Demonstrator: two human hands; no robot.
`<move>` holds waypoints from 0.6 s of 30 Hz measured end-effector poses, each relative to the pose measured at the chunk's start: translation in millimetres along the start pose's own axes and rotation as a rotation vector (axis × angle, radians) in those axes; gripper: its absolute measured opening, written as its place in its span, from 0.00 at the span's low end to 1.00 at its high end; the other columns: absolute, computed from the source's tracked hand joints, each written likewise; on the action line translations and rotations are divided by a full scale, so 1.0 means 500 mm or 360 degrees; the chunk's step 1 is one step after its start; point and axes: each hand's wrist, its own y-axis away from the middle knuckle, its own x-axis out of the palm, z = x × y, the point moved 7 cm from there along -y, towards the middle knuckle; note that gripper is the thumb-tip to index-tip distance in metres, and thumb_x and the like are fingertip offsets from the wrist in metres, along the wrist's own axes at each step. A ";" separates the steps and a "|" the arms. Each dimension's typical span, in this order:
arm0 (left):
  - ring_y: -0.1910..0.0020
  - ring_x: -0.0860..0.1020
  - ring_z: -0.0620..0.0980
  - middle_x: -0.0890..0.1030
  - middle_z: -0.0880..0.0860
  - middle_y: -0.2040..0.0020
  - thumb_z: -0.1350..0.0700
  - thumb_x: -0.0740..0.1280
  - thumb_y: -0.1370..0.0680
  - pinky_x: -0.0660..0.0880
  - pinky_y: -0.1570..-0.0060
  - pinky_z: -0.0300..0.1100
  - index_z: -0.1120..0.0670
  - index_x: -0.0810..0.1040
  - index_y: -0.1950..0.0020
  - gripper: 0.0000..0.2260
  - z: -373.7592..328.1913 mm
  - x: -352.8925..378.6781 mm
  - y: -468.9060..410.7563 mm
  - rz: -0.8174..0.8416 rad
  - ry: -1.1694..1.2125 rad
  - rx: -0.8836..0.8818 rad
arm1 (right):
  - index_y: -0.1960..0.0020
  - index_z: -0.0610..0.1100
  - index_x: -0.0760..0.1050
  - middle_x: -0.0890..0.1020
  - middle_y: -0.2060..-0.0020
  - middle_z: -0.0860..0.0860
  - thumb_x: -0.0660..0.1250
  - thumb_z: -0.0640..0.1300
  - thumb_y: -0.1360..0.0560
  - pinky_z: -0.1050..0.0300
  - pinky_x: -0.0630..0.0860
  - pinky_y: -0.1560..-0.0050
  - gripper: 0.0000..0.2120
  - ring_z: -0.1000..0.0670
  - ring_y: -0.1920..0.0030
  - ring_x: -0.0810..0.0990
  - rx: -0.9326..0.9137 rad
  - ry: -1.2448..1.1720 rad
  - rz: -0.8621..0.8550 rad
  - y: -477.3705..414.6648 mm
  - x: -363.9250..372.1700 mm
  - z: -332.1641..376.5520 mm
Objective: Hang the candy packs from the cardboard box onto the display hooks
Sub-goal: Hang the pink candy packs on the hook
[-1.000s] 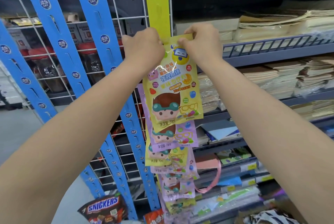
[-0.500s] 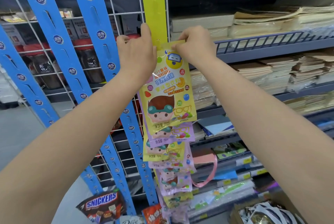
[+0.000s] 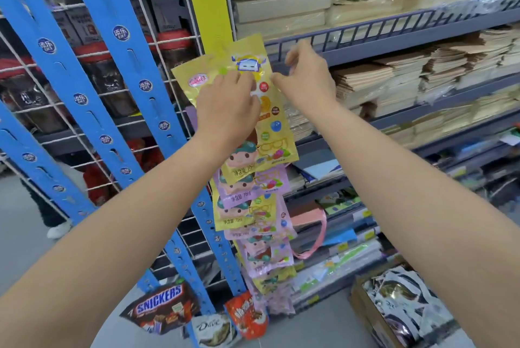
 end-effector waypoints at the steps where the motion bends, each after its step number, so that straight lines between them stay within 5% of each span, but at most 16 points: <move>1: 0.51 0.76 0.60 0.79 0.56 0.51 0.55 0.59 0.23 0.64 0.61 0.47 0.56 0.75 0.47 0.09 -0.026 0.023 0.002 0.0101 0.0088 0.0030 | 0.57 0.50 0.68 0.75 0.59 0.54 0.67 0.48 0.31 0.53 0.72 0.55 0.08 0.49 0.54 0.75 0.0065 0.0015 0.0023 0.014 -0.002 -0.028; 13: 0.45 0.77 0.60 0.79 0.59 0.45 0.53 0.61 0.22 0.69 0.58 0.47 0.56 0.77 0.45 0.10 -0.550 0.426 0.075 0.1197 0.0233 0.0557 | 0.69 0.46 0.69 0.77 0.64 0.47 0.67 0.46 0.28 0.52 0.76 0.57 0.13 0.45 0.60 0.78 0.0857 0.0368 0.0556 0.176 -0.157 -0.625; 18: 0.52 0.78 0.58 0.80 0.57 0.50 0.56 0.60 0.23 0.69 0.61 0.46 0.56 0.76 0.49 0.08 -0.815 0.650 0.150 0.1644 0.0342 0.0637 | 0.70 0.44 0.62 0.65 0.73 0.45 0.61 0.41 0.25 0.50 0.72 0.62 0.16 0.48 0.64 0.68 0.1240 0.0485 0.0875 0.273 -0.258 -0.974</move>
